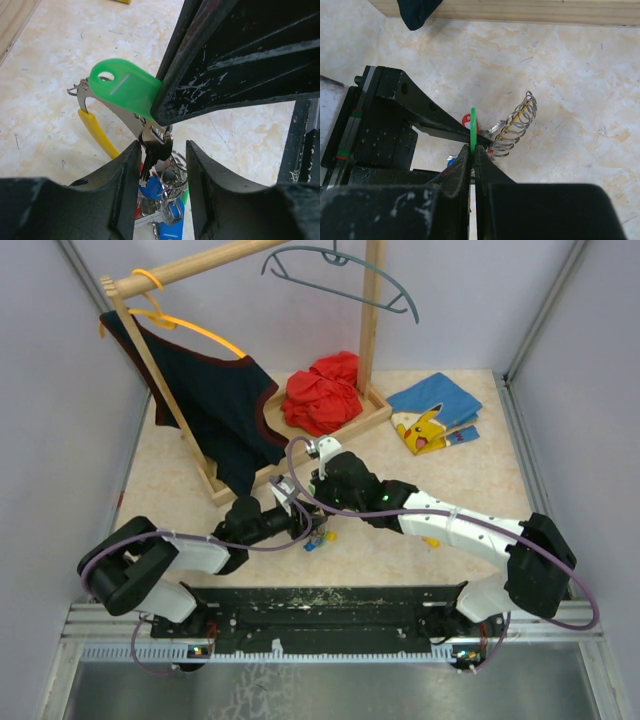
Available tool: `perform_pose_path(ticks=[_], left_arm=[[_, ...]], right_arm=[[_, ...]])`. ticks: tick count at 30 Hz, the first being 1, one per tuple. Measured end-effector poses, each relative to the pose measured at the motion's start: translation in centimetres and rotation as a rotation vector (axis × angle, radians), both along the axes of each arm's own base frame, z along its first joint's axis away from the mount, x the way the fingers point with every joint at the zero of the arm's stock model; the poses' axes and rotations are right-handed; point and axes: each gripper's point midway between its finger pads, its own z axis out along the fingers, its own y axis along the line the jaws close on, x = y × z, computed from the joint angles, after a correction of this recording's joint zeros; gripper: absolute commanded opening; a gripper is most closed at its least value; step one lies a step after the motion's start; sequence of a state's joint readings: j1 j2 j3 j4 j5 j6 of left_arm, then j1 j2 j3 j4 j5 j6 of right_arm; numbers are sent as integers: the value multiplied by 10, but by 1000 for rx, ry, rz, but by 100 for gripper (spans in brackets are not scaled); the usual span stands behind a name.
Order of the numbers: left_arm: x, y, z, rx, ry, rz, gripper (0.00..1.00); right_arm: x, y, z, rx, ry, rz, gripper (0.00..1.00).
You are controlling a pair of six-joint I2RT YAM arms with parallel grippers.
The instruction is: Put the keys on the keyring
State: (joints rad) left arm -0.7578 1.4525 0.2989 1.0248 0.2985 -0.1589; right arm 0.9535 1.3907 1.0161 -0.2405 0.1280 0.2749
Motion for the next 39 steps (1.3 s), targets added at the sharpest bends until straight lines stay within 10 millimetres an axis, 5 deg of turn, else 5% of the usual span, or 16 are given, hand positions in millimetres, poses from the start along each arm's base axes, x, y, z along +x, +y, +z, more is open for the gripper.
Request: perform_pose_path(ticks=[10, 15, 21, 27, 35, 39], left_arm=[[0, -4, 11, -20, -63, -29, 24], [-3, -6, 15, -31, -81, -53, 0], [-4, -4, 17, -44, -87, -76, 0], [-10, 2, 18, -77, -69, -124, 0], [-12, 8, 25, -135, -49, -131, 0], [-13, 9, 27, -153, -29, -117, 0]], right_arm=[[-6, 4, 0, 13, 18, 35, 0], [-9, 7, 0, 19, 28, 56, 0], [-11, 8, 0, 18, 27, 76, 2], [-9, 6, 0, 22, 30, 119, 34], [-4, -28, 23, 148, -40, 134, 36], [-14, -35, 15, 231, -70, 179, 36]])
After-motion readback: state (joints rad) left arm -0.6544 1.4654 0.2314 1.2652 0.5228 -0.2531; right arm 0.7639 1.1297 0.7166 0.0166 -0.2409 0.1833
